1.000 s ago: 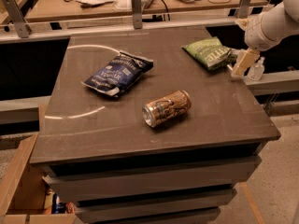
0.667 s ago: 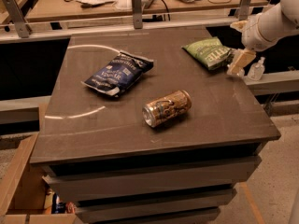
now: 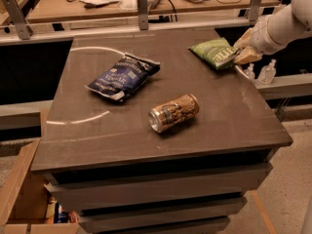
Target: Move green jalapeno chip bag near orange can
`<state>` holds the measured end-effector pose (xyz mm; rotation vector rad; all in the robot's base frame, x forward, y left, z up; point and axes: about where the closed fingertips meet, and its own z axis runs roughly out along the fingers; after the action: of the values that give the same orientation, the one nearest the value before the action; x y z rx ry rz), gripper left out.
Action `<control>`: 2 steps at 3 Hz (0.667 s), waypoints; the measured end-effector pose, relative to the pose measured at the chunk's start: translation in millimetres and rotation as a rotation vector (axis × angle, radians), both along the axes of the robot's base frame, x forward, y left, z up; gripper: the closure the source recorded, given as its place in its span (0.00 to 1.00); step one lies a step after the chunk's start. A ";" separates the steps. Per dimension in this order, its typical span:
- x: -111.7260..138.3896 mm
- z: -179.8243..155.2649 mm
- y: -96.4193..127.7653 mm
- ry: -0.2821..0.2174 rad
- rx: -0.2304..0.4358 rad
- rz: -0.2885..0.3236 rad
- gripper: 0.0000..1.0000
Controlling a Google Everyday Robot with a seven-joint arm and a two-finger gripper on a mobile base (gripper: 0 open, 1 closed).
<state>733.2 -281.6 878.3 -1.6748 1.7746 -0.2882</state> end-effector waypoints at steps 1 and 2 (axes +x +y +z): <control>-1.7 4.0 3.4 0.008 0.004 -0.018 0.84; -15.9 15.7 27.0 0.055 -0.004 -0.011 1.00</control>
Offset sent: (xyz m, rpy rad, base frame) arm -0.0494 0.0659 0.0466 -0.0203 0.1419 0.0049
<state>717.3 -254.6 894.0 -1.6908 1.8254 -0.2525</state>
